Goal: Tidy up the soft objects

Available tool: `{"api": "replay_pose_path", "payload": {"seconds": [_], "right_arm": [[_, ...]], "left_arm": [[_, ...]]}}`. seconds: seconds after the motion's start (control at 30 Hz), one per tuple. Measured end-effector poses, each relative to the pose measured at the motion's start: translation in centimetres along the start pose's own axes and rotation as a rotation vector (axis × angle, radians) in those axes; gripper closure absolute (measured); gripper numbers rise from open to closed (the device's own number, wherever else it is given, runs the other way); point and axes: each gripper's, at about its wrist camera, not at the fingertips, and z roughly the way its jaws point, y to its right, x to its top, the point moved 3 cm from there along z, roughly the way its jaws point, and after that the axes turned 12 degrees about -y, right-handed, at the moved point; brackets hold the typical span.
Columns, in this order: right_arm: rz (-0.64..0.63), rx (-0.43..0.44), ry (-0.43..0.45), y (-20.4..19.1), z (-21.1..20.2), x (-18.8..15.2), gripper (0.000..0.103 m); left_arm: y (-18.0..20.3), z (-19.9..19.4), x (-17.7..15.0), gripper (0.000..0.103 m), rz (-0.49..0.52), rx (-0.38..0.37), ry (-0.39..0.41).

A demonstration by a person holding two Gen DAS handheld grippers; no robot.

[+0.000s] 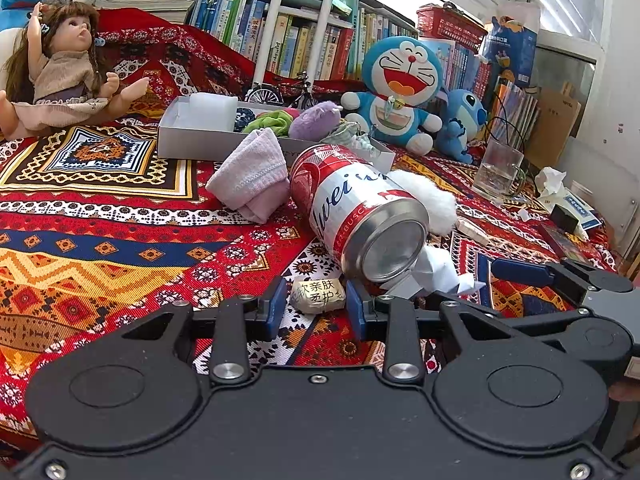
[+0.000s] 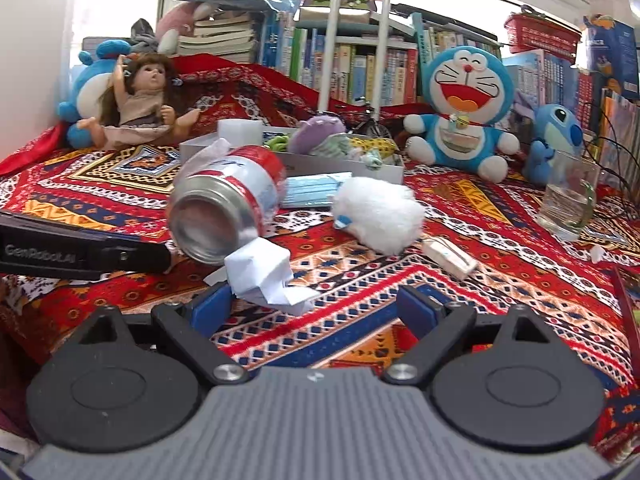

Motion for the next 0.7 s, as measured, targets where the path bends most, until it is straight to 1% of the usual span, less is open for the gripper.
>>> {"api": "replay_pose_path", "payload": {"seconds": [0.2, 0.27, 0.37, 0.4, 0.47, 0.5, 0.57, 0.6, 0.63, 0.7], "right_arm": [[0.014, -0.016, 0.017, 0.2, -0.2, 0.1, 0.008], [0.014, -0.008, 0.019, 0.2, -0.3, 0.1, 0.008], [-0.001, 0.038, 0.007, -0.2, -0.2, 0.2, 0.018], [-0.017, 0.044, 0.003, -0.5, -0.2, 0.2, 0.023], [-0.062, 0.040, 0.003, -1.3, -0.1, 0.4, 0.027], [-0.083, 0.037, 0.005, -1.6, 0.0, 0.4, 0.031], [-0.118, 0.032, 0.011, -2.2, -0.1, 0.4, 0.039], [-0.124, 0.032, 0.009, -2.4, -0.1, 0.4, 0.047], [-0.124, 0.033, 0.009, -2.4, -0.1, 0.4, 0.051], [-0.120, 0.049, 0.005, -2.5, -0.1, 0.4, 0.054]], "left_arm": [[0.1, 0.0, -0.1, 0.072, 0.005, 0.005, 0.001], [0.1, 0.0, -0.1, 0.071, 0.007, 0.005, 0.001], [0.2, 0.1, -0.1, 0.071, 0.017, 0.012, 0.001], [0.3, 0.1, -0.1, 0.071, 0.022, 0.016, 0.002], [0.4, 0.1, -0.1, 0.071, 0.030, 0.022, 0.002], [0.4, 0.1, -0.1, 0.071, 0.032, 0.023, 0.002], [0.3, 0.1, 0.0, 0.071, 0.033, 0.022, 0.002], [0.4, 0.1, -0.1, 0.071, 0.032, 0.022, 0.002], [0.4, 0.1, -0.1, 0.071, 0.032, 0.022, 0.002], [0.4, 0.1, -0.1, 0.071, 0.032, 0.023, 0.003]]}}
